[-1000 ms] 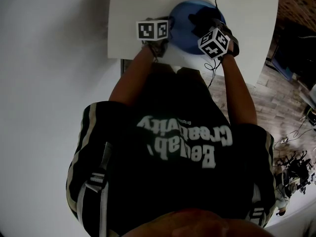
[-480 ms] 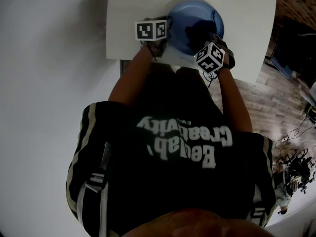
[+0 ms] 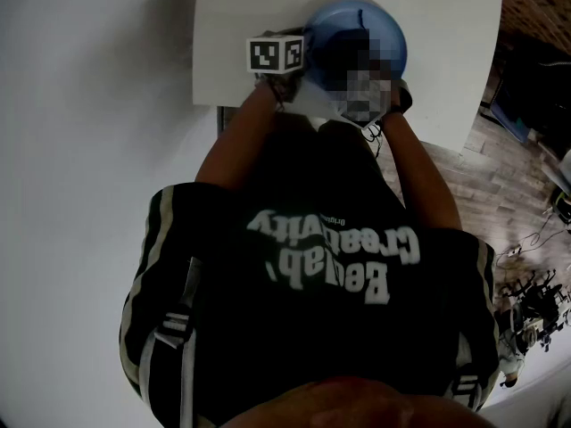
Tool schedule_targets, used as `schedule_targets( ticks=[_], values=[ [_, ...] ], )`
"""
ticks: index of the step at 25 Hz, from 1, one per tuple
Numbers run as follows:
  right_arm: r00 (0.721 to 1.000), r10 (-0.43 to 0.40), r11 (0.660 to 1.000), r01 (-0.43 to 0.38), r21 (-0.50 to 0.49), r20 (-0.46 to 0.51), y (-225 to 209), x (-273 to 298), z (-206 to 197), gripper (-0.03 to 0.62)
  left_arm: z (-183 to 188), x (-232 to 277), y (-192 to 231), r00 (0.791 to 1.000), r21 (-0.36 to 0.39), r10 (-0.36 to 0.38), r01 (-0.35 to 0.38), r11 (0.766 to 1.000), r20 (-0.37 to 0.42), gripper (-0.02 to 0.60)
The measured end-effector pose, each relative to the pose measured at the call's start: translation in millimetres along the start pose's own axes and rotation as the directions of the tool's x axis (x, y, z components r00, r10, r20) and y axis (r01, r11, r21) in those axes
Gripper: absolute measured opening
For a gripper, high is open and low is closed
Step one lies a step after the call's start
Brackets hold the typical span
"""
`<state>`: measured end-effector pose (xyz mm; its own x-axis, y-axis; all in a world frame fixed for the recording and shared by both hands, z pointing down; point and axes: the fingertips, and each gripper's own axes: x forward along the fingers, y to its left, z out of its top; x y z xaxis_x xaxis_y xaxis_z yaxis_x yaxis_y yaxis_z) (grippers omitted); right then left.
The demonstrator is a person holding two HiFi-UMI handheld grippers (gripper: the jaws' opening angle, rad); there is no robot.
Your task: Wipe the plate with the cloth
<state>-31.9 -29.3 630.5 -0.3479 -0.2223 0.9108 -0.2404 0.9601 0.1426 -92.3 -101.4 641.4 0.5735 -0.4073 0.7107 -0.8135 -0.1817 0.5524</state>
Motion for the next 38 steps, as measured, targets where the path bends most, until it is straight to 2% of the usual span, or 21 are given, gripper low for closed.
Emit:
schedule_targets(
  ticks=[4, 12, 21, 29, 38],
  values=[
    [0.999, -0.046, 0.998, 0.047, -0.051, 0.005, -14, 10, 16, 0.092, 2, -2, 2, 1.000, 0.013, -0.006, 0.006, 1.000, 0.001, 0.015],
    [0.994, -0.112, 0.994, 0.112, -0.009, -0.002, -53, 17, 19, 0.094, 0, -2, 2, 1.000, -0.007, -0.013, 0.013, 1.000, 0.022, 0.015],
    [0.978, -0.197, 0.973, 0.203, 0.105, -0.071, -94, 2, -23, 0.092, 2, -4, 3, 1.000, -0.005, -0.005, 0.005, 1.000, 0.031, 0.015],
    [0.975, -0.149, 0.981, 0.166, 0.095, -0.163, -78, -20, -68, 0.091, 2, -4, 4, 0.999, 0.009, 0.013, -0.013, 1.000, 0.042, 0.017],
    [0.981, -0.071, 0.997, 0.075, 0.014, -0.181, -19, -29, -68, 0.091, 5, -3, 2, 0.998, 0.030, 0.035, -0.037, 0.999, 0.055, 0.017]
  ],
)
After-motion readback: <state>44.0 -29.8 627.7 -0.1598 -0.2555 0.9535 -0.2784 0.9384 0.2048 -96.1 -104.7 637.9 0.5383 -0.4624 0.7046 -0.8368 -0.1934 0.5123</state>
